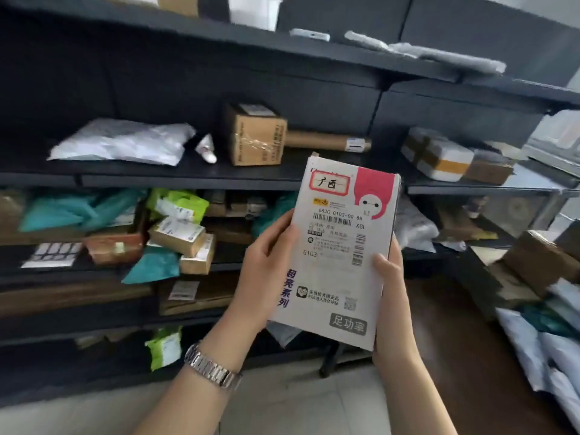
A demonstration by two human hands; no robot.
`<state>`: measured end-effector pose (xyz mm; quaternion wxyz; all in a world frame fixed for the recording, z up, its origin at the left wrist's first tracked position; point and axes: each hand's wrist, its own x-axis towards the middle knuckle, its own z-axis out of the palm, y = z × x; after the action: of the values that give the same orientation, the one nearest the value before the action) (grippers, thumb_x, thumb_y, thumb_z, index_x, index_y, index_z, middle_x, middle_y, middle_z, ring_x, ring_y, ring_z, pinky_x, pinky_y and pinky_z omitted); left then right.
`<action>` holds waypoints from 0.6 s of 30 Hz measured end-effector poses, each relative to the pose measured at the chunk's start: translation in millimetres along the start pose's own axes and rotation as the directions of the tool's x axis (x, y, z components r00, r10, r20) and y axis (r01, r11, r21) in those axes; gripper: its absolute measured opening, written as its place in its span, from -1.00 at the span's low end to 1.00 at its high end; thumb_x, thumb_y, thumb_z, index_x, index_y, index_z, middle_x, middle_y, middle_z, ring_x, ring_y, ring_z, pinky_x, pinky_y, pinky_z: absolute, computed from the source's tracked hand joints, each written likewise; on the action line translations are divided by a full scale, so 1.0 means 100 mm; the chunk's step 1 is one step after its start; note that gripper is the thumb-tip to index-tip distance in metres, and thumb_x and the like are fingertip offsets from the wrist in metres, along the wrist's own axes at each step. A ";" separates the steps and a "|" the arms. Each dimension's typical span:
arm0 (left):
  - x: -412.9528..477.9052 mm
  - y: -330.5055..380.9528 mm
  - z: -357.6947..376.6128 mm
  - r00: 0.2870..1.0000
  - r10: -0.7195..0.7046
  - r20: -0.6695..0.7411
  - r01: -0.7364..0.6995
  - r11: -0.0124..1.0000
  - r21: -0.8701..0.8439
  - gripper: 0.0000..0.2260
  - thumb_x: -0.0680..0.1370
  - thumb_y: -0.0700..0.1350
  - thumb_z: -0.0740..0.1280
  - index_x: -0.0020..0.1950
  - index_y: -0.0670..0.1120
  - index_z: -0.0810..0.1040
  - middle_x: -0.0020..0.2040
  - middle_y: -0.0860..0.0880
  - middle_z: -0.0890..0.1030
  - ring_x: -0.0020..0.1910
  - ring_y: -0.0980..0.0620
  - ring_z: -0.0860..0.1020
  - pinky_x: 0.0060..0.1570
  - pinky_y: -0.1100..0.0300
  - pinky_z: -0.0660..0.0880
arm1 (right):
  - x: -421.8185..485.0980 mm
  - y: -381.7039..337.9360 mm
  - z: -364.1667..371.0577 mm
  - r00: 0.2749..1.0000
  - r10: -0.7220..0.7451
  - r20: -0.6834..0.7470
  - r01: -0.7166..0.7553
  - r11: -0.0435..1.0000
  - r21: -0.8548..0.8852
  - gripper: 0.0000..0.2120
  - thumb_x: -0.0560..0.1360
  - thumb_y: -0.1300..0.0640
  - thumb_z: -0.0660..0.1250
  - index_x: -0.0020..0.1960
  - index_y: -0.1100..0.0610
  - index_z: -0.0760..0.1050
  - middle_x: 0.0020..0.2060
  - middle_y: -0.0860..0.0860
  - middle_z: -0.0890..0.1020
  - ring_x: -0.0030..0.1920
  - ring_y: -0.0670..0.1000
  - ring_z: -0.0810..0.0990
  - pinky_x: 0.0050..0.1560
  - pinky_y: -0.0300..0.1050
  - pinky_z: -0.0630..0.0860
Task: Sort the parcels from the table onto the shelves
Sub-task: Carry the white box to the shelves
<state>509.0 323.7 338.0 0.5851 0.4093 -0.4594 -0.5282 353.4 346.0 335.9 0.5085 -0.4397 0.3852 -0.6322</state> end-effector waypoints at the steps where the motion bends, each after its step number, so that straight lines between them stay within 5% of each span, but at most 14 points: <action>1: -0.13 0.09 -0.26 0.999 -0.001 -0.048 0.001 1.000 -0.001 -0.80 0.63 0.00 0.28 0.23 0.20 0.56 -0.05 0.20 0.77 -0.06 0.20 0.74 -0.19 0.32 0.62 | -0.09 0.07 0.25 0.999 0.020 0.036 -0.021 1.000 0.005 -0.41 0.53 0.06 0.18 0.56 -0.06 0.30 0.34 0.08 0.64 0.30 0.20 0.65 0.24 0.32 0.61; 7: -0.81 0.53 -1.84 0.970 0.043 -0.239 -0.034 0.998 0.043 -0.72 0.64 -0.02 0.27 0.34 0.13 0.56 0.11 0.13 0.75 0.09 0.17 0.71 0.01 0.27 0.63 | -0.63 0.55 1.76 0.974 0.117 0.192 -0.132 0.989 0.067 -0.43 0.49 0.08 0.20 0.50 -0.10 0.40 0.34 0.04 0.65 0.32 0.20 0.63 0.34 0.42 0.49; 10: -1.08 0.67 -2.65 0.954 0.052 -0.295 -0.038 0.998 0.052 -0.71 0.65 -0.05 0.27 0.37 0.08 0.56 0.09 0.16 0.75 0.07 0.20 0.71 -0.07 0.33 0.62 | -0.90 0.89 2.53 0.964 0.182 0.194 -0.202 0.976 0.086 -0.44 0.47 0.09 0.21 0.47 -0.10 0.43 0.33 0.05 0.66 0.32 0.22 0.63 0.36 0.43 0.46; 14: -1.46 0.81 -3.66 0.926 0.076 -0.371 -0.046 0.995 0.088 -0.78 0.65 -0.07 0.28 0.23 0.19 0.58 0.03 0.24 0.75 0.05 0.27 0.70 -0.12 0.41 0.57 | -1.27 1.31 3.47 0.938 0.244 0.244 -0.272 0.958 0.088 -0.57 0.57 0.16 0.17 0.38 -0.12 0.50 0.25 0.03 0.71 0.21 0.16 0.70 0.26 0.34 0.57; 18: -1.88 1.02 -4.48 0.885 0.061 -0.461 -0.020 0.995 0.094 -0.68 0.65 -0.08 0.27 0.41 0.02 0.55 0.13 0.11 0.75 0.09 0.19 0.70 -0.11 0.37 0.59 | -1.62 1.63 4.27 0.896 0.328 0.300 -0.364 0.928 0.072 -0.59 0.61 0.18 0.16 0.38 -0.13 0.48 0.23 0.05 0.71 0.11 0.12 0.73 0.08 0.19 0.65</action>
<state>965.0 518.6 307.9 0.6705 0.5387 -0.3374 -0.3825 823.3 457.8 292.2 0.6896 -0.4167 0.3400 -0.4850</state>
